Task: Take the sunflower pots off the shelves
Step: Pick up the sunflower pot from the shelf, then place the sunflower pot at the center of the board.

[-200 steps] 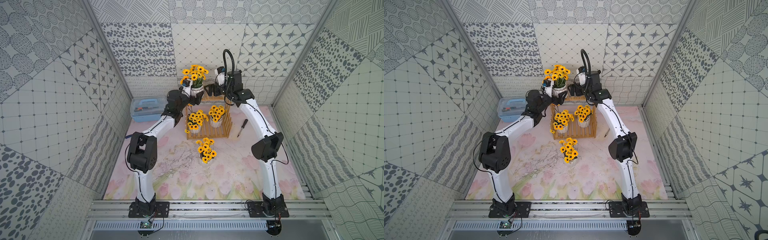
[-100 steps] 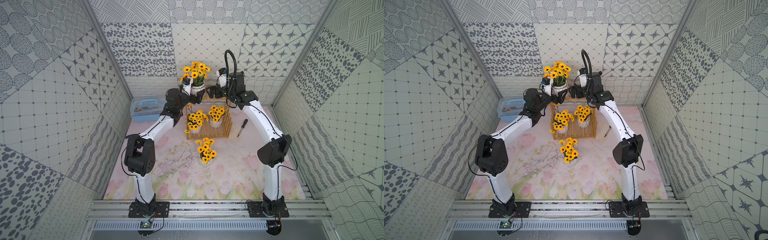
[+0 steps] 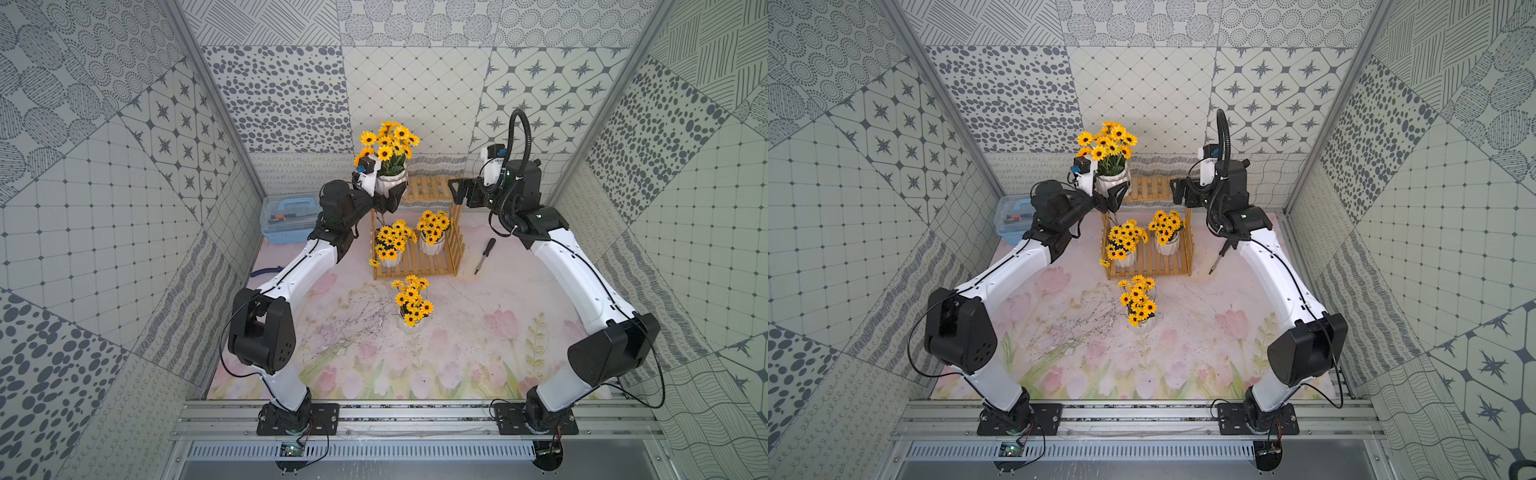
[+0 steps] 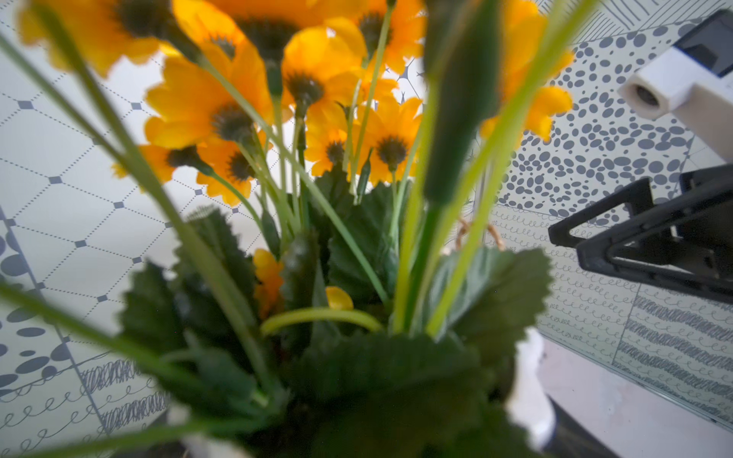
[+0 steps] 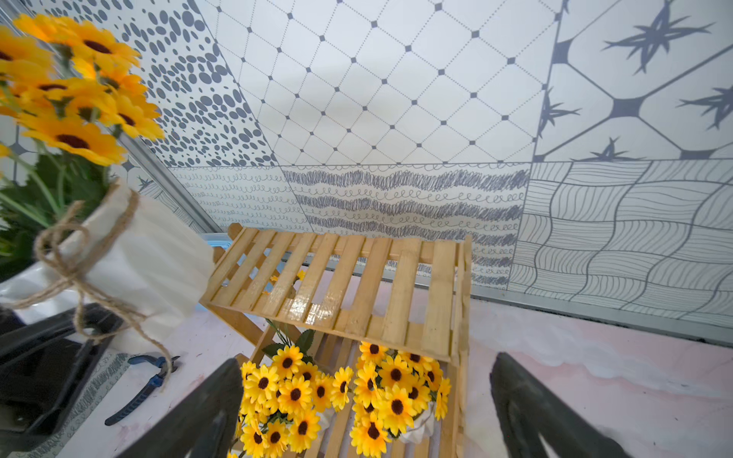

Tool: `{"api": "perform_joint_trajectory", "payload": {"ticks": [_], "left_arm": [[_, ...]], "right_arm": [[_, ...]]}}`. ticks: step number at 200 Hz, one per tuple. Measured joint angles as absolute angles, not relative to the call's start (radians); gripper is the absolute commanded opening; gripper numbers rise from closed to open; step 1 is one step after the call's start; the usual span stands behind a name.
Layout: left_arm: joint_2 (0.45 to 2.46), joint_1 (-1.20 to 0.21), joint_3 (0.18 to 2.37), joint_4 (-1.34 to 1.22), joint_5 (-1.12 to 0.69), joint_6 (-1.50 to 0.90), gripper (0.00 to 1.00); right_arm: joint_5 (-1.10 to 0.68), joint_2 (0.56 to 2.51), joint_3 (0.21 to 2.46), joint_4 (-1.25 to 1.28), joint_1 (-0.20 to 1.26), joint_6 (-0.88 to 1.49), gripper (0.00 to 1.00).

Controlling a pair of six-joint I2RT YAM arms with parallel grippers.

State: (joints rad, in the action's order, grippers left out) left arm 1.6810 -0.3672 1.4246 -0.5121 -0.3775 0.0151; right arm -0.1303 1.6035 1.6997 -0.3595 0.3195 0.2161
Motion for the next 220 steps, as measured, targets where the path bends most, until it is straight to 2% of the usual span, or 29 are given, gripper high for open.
{"api": "perform_joint_trajectory", "payload": {"ticks": [49,108,173,220], "left_arm": [[1.456,-0.368,1.246,-0.476,-0.332,0.067,0.00],[1.219,-0.368,1.058,-0.419,-0.231,0.120,0.00],[1.096,-0.368,0.897,-0.379,-0.092,0.137,0.00],[1.084,-0.368,0.801,-0.383,0.015,0.128,0.00]], "right_arm": [[-0.149,1.593,1.562,-0.329,0.305,0.255,0.98],[-0.176,1.590,1.521,-0.302,0.302,0.278,0.98],[-0.184,1.525,1.432,-0.302,0.302,0.281,0.98],[-0.202,1.497,1.390,-0.284,0.304,0.285,0.98]]}}
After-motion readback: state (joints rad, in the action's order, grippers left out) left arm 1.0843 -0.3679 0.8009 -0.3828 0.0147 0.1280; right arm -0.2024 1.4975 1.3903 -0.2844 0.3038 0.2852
